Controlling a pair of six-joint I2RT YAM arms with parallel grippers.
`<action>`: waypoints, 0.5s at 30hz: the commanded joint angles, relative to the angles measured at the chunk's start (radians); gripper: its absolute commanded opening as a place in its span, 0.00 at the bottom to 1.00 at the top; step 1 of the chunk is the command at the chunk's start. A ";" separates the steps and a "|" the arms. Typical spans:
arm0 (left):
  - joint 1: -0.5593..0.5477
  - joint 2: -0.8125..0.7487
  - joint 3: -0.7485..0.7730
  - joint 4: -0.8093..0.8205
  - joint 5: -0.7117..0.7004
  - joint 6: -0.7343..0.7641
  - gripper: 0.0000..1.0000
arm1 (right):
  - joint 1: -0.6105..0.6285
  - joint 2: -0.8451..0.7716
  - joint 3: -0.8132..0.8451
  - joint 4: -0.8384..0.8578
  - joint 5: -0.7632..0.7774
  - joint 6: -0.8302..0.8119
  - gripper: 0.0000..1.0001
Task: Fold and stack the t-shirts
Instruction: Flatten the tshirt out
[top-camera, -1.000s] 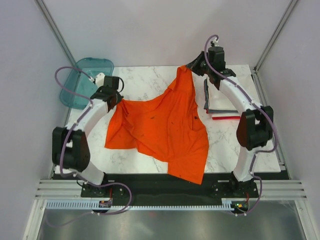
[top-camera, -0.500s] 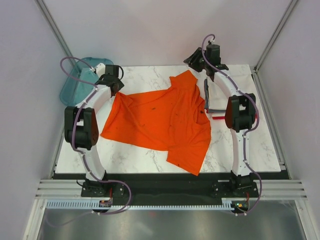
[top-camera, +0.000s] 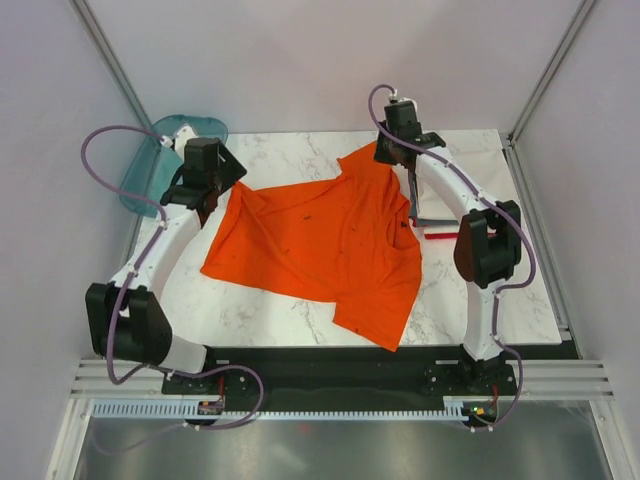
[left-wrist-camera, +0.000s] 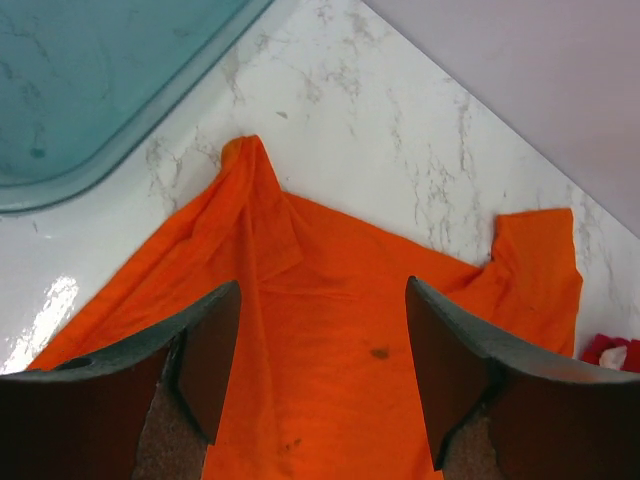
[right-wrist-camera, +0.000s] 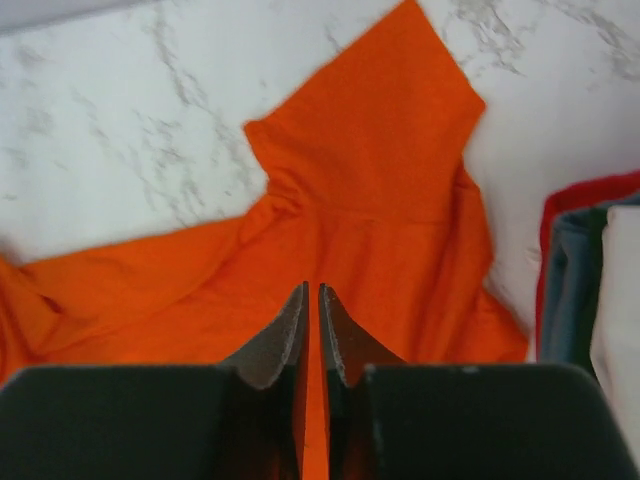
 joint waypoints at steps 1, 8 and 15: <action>-0.040 -0.095 -0.082 0.042 0.073 0.031 0.74 | 0.050 0.020 0.008 -0.191 0.281 -0.105 0.10; -0.071 -0.314 -0.266 0.067 0.203 0.016 0.70 | 0.052 0.080 -0.021 -0.264 0.431 -0.121 0.00; -0.074 -0.482 -0.385 0.067 0.274 0.033 0.70 | 0.001 0.133 -0.023 -0.270 0.430 -0.128 0.00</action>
